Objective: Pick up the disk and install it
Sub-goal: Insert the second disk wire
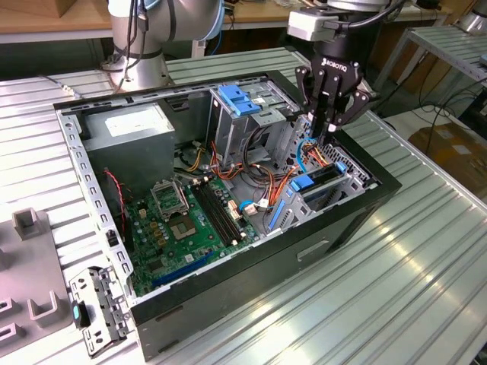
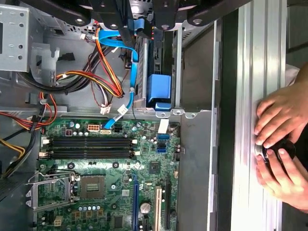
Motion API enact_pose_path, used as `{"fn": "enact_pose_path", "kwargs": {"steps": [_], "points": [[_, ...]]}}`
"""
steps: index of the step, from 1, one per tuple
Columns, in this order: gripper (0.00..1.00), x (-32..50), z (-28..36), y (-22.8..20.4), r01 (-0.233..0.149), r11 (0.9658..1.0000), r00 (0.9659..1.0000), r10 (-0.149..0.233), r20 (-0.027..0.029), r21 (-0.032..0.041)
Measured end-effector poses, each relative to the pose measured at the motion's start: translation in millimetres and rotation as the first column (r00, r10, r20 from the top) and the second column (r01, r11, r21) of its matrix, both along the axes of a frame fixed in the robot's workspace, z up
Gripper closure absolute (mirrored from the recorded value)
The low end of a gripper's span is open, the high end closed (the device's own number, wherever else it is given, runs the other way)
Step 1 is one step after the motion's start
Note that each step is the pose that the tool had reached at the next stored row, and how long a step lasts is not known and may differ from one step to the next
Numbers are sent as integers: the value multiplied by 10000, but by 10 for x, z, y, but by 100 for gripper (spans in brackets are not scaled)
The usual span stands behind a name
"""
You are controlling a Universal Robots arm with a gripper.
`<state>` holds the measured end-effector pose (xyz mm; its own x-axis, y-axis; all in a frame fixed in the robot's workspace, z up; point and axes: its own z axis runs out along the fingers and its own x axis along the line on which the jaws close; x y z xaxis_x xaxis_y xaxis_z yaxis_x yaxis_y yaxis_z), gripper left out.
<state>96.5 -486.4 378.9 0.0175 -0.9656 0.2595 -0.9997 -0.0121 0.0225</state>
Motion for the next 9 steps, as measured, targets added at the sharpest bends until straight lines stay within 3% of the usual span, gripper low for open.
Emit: {"fn": "enact_pose_path", "kwargs": {"steps": [3,9], "points": [[70,2,-50,23,1,10000,10000,-1,1,-13],[71,3,-51,49,0,10000,10000,0,1,-56]]}}
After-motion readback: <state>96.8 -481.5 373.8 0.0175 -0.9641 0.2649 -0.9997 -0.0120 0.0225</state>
